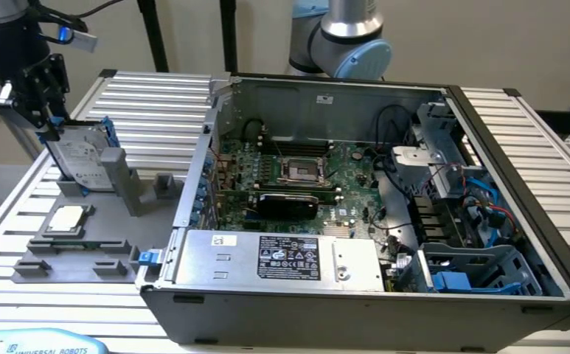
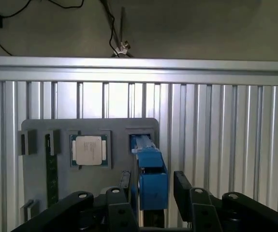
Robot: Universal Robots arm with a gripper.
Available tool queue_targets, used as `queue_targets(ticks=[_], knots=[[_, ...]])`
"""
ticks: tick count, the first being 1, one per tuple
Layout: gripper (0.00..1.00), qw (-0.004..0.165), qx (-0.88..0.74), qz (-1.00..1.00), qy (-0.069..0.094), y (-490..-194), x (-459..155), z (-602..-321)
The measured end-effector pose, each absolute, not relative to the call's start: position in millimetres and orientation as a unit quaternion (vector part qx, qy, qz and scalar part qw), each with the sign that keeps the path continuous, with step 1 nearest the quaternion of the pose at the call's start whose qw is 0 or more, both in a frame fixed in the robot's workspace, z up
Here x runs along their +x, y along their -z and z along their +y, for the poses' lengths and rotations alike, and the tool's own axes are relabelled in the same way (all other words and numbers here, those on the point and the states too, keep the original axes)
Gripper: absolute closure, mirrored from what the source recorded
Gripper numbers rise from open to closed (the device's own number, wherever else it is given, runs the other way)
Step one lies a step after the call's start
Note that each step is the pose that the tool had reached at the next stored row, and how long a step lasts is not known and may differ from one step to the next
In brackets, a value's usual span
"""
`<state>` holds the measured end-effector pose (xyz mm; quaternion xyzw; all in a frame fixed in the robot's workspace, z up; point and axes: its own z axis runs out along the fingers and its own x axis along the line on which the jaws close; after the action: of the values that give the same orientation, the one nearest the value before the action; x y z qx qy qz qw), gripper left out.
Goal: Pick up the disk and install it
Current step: 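Pick up the disk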
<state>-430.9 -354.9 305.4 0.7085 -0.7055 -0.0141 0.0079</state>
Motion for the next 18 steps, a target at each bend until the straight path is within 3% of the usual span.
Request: queue_targets(ticks=[18], knots=[[0.54,0.001,0.713,-0.701,0.007,-290,-436,-355]])
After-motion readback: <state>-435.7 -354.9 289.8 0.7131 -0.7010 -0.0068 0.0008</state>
